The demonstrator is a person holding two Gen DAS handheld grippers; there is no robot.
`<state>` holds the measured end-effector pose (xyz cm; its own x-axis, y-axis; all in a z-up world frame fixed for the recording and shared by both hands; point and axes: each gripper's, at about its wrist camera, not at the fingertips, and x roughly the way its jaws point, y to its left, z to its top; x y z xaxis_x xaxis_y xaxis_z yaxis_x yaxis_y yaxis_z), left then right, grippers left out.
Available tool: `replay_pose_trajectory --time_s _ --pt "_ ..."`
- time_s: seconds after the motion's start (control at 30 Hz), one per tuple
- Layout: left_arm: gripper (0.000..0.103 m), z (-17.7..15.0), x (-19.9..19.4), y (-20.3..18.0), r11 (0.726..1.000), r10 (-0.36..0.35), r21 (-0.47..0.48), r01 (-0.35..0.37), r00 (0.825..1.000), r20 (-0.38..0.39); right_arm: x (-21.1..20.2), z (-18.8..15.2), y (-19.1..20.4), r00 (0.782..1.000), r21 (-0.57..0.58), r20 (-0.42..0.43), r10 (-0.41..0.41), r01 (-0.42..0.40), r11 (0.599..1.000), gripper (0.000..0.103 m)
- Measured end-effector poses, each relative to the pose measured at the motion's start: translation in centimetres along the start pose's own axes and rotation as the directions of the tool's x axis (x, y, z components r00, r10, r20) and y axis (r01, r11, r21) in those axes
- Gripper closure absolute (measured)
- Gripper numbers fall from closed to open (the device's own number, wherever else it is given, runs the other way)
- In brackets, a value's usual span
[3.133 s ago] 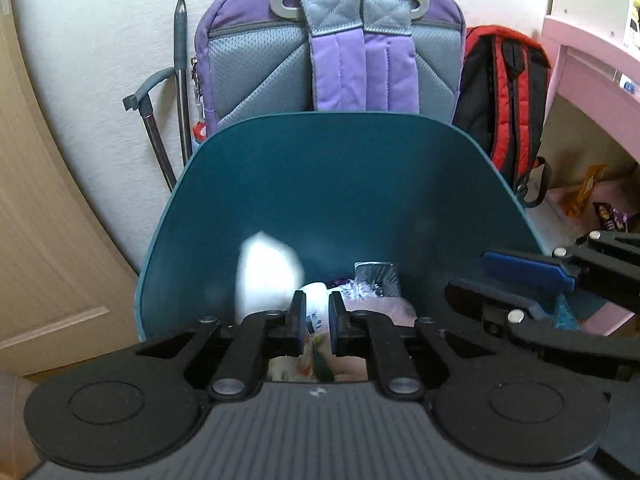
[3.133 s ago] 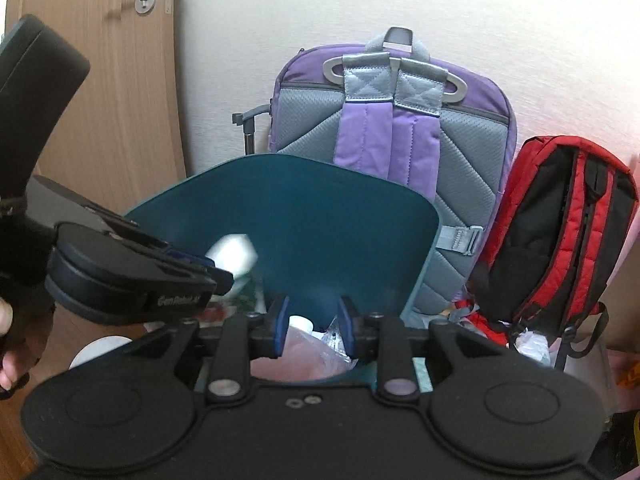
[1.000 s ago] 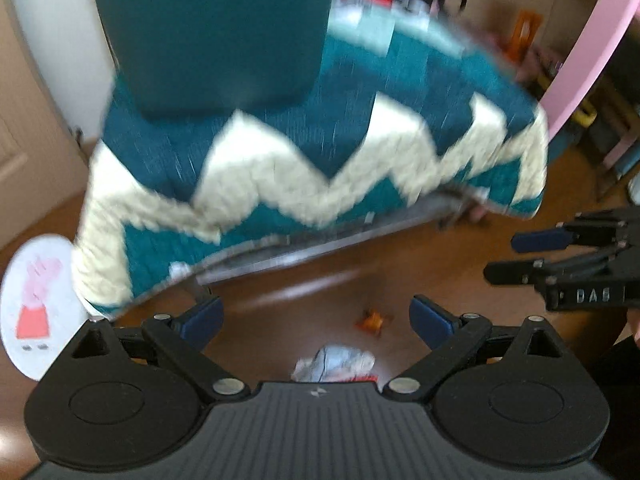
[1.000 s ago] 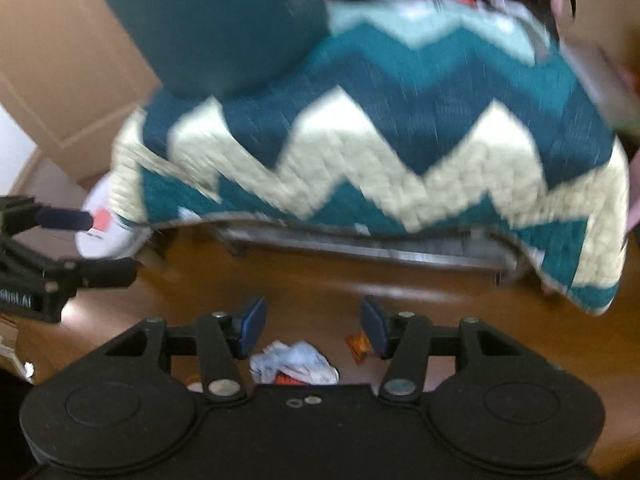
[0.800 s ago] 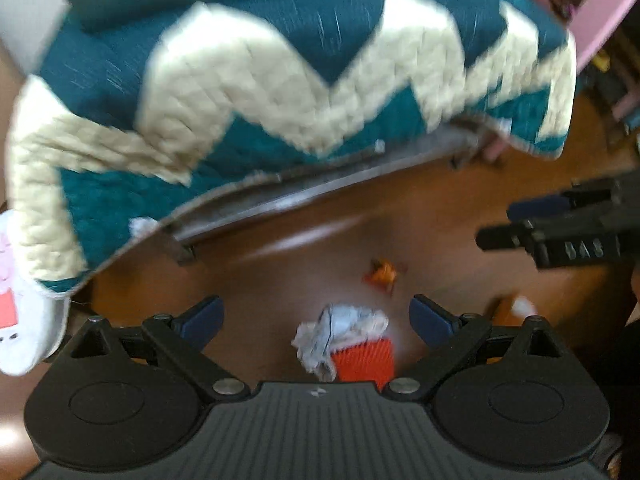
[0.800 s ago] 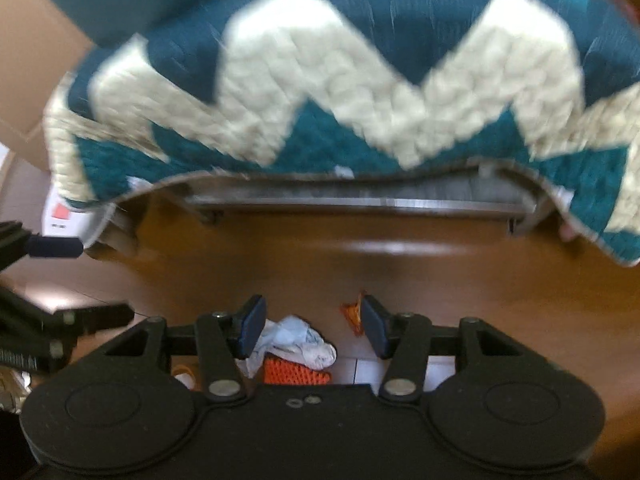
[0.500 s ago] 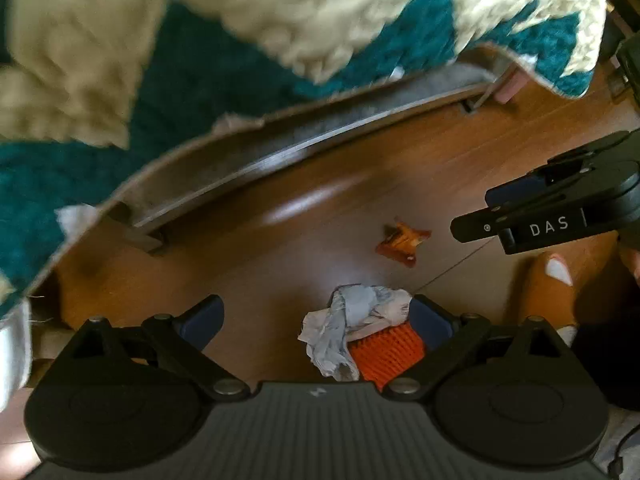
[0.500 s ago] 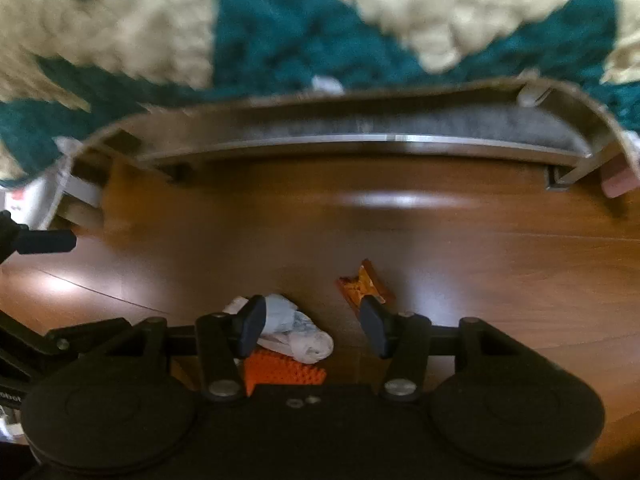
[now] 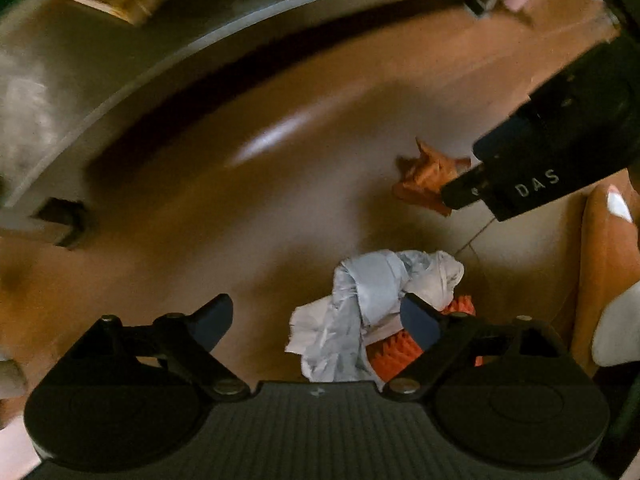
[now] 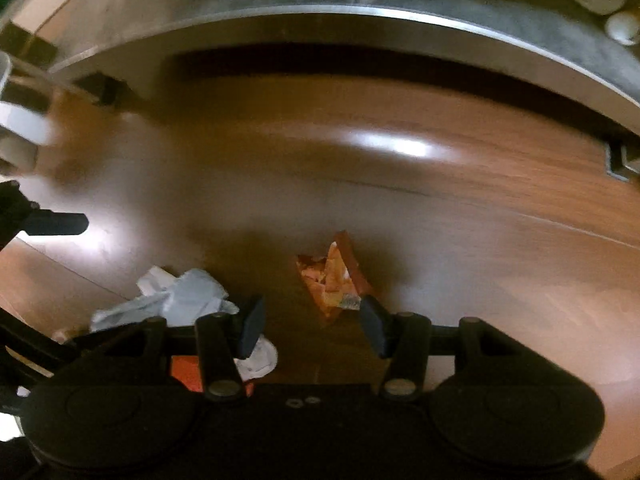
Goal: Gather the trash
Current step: 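Close the left gripper on the white cloth while the right grasps the orange wrapper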
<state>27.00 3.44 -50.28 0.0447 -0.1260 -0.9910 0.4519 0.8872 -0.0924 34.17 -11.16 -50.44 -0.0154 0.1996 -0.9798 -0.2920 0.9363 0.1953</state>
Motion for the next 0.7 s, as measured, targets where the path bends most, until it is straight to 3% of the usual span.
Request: replay_pose_trajectory --time_s 0.1,0.17,0.3,0.4,0.53,0.63,0.67,0.7 --pt "0.016 0.3 1.7 -0.7 0.999 -0.011 0.036 0.011 1.0 -0.008 1.4 0.1 0.1 1.0 -0.022 -0.01 -0.02 0.02 1.0 0.051" --pt "0.024 0.6 2.6 -1.1 0.999 -0.024 0.048 0.025 0.999 -0.022 2.1 0.3 0.3 0.999 -0.036 -0.014 -0.037 0.036 0.999 0.051" --pt "0.027 0.9 4.0 -1.2 0.997 -0.045 0.055 0.047 0.998 -0.041 3.1 0.5 0.4 0.999 -0.04 -0.015 -0.047 0.047 0.998 0.053" --pt "0.035 1.1 4.6 -1.1 0.997 -0.066 0.038 0.068 0.996 -0.054 3.4 0.7 0.5 0.998 -0.049 0.001 -0.065 0.065 0.997 0.054" --pt "0.055 1.2 4.9 -1.1 0.996 -0.087 0.014 0.089 0.994 -0.063 3.7 0.9 0.4 0.998 -0.042 0.007 -0.07 0.07 0.997 0.054" --pt "0.057 1.2 5.0 -1.0 0.995 -0.1 -0.011 0.099 0.993 -0.058 3.5 1.1 0.2 0.997 -0.043 0.016 -0.081 0.082 0.996 0.056" --pt "0.058 1.2 5.0 -0.8 0.994 -0.105 -0.019 0.104 0.993 -0.056 3.5 1.3 0.0 0.996 -0.039 0.016 -0.084 0.084 0.996 0.059" --pt "0.058 1.1 5.0 -0.6 0.994 -0.111 -0.026 0.109 0.992 -0.053 3.5 1.3 0.0 0.996 -0.032 0.014 -0.084 0.084 0.996 0.069"
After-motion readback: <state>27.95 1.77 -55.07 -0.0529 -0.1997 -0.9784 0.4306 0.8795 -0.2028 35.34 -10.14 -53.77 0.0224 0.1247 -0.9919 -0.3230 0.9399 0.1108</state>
